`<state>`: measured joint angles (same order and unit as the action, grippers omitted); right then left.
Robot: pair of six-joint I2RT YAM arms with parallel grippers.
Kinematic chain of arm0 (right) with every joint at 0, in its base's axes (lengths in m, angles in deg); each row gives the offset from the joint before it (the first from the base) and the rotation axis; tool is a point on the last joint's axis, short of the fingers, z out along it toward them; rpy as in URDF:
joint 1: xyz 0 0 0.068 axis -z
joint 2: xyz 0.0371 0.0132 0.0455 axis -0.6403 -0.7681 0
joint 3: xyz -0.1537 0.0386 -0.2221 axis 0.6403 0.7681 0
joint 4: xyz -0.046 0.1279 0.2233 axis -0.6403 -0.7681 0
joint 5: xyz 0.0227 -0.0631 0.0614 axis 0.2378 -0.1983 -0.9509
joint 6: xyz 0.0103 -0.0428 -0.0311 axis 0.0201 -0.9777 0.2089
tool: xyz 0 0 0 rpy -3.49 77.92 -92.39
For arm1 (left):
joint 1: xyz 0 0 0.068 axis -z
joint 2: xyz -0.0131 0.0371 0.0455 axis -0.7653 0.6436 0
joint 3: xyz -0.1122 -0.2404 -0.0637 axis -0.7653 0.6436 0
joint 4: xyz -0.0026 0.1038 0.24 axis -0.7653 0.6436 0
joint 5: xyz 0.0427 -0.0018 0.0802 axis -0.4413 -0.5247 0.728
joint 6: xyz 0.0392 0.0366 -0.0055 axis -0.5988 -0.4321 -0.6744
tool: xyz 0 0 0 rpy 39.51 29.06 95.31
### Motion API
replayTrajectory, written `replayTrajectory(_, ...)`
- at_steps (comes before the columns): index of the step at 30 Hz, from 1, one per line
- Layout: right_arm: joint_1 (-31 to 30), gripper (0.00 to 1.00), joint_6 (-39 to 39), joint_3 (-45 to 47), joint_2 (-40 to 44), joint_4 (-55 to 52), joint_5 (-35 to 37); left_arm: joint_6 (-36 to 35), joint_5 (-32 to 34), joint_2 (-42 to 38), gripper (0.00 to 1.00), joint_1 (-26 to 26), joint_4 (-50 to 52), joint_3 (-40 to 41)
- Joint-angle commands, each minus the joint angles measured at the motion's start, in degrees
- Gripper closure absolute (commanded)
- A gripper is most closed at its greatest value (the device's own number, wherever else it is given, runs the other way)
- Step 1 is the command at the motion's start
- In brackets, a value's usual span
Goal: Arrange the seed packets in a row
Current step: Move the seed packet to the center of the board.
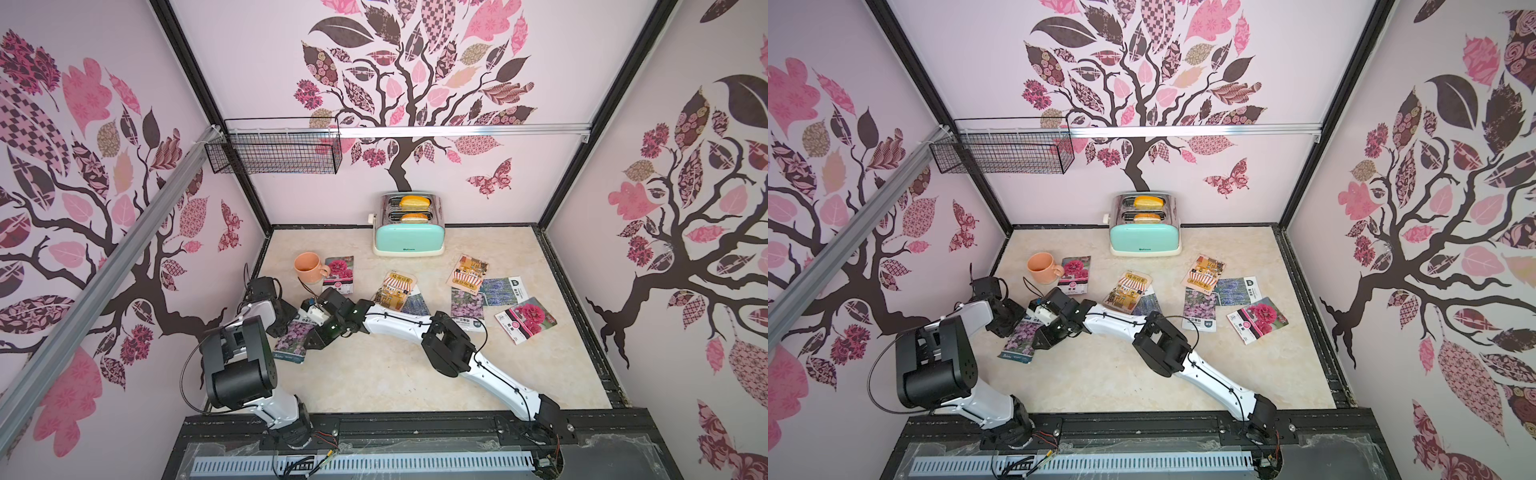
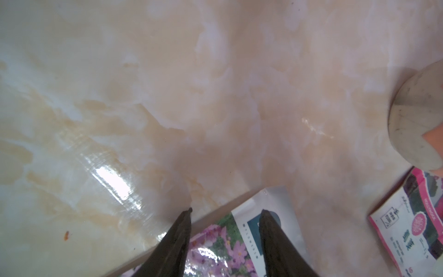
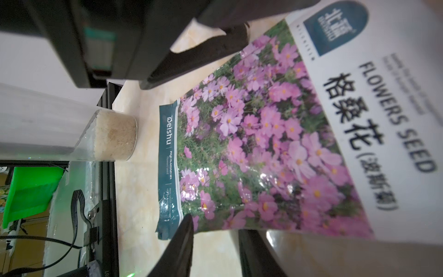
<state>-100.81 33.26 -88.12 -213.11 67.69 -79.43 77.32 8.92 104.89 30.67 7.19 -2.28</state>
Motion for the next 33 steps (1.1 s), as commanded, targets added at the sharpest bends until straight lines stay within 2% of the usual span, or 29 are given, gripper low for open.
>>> replayTrajectory(1,1.2,0.59,-0.8,-1.4,-3.0,-4.4,3.6,0.5,0.9,-0.4,0.51,-0.5,1.8,1.3)
replayTrajectory(11,2.9,0.47,-0.3,-3.2,-5.1,-5.2,3.2,0.2,0.4,1.2,0.51,-1.4,1.1,0.7)
replayTrajectory(25,0.7,0.45,0.2,-2.9,-5.9,-5.2,4.8,-0.7,-0.6,4.2,0.51,-1.5,-1.6,-0.6)
replayTrajectory(33,0.3,0.44,0.5,-0.3,-5.6,-5.8,7.3,-1.0,1.1,2.5,0.51,-1.5,-2.3,0.2)
